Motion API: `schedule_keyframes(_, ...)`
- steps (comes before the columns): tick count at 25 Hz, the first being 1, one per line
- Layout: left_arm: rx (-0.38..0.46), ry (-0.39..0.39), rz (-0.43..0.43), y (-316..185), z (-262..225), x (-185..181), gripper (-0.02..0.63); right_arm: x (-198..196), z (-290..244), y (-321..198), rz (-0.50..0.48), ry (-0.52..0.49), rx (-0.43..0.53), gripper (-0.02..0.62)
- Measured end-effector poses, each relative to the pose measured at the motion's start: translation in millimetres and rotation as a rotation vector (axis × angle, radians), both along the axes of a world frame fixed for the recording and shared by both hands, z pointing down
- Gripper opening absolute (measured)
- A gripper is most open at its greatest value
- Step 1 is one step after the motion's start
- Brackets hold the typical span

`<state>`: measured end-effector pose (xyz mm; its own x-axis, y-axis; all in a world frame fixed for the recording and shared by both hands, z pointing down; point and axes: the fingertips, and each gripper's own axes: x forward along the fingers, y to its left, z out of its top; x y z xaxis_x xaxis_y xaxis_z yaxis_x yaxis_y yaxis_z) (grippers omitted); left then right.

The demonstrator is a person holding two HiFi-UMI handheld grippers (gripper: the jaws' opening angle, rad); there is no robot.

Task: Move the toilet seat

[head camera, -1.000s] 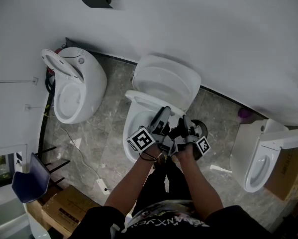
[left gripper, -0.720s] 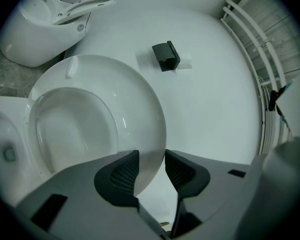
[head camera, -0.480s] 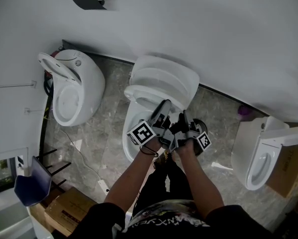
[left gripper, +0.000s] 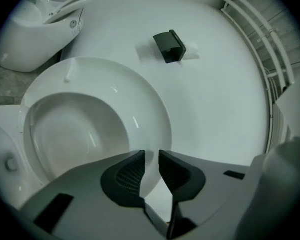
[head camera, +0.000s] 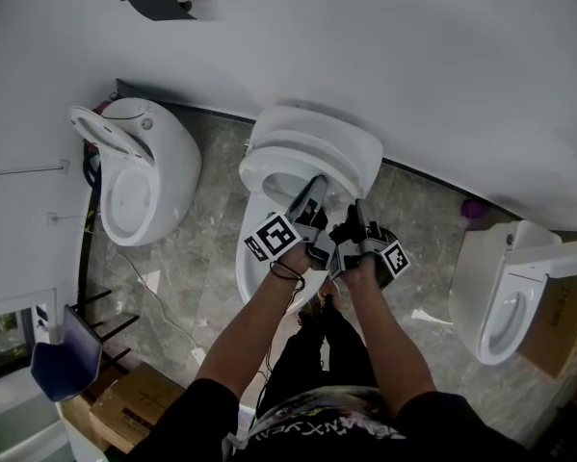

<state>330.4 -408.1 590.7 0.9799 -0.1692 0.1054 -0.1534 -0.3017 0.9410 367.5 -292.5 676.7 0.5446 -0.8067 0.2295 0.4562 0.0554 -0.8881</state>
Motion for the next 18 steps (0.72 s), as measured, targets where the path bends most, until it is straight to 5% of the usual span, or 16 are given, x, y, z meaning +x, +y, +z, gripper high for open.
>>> schedule_keyframes(7, -0.013, -0.064, -0.058, -26, 25, -5, 0.081, 19, 1, -4, 0.0, 0.03, -0.022, 0.087)
schedule_keyframes(18, 0.009, -0.062, -0.06, -26, 18, -4, 0.054, 11, -9, -5, -0.035, 0.04, -0.003, 0.06)
